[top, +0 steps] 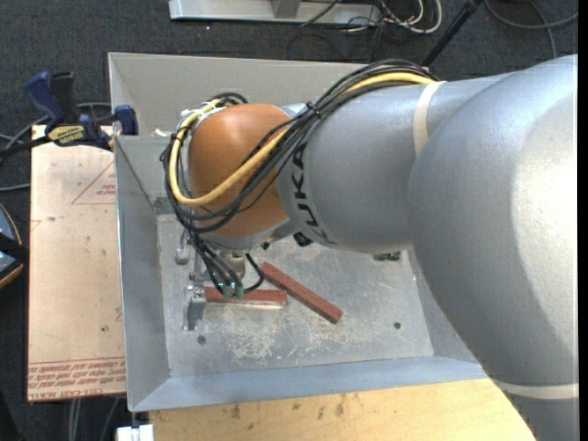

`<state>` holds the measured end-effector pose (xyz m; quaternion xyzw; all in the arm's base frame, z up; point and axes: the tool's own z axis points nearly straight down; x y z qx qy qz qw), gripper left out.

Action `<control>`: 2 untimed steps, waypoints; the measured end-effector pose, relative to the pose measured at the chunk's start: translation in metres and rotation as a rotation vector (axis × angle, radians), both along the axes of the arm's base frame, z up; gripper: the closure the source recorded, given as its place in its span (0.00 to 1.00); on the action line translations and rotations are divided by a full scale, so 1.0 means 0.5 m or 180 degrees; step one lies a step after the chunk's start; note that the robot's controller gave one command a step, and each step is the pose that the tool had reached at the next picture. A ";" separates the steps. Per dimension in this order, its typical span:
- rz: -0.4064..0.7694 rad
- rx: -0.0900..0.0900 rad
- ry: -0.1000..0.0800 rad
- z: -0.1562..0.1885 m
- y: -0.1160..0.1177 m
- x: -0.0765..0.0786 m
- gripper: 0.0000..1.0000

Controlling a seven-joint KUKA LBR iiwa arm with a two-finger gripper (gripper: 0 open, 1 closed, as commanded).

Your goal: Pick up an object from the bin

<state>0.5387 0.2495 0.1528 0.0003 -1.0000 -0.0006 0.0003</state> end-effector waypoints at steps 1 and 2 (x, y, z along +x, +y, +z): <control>-0.0194 0.0004 -0.0016 -0.142 -0.131 0.017 1.00; -0.0193 0.0004 -0.0016 -0.142 -0.131 0.017 1.00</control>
Offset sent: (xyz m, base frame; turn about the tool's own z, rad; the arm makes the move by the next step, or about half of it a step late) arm 0.0000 0.0000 0.0000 0.0000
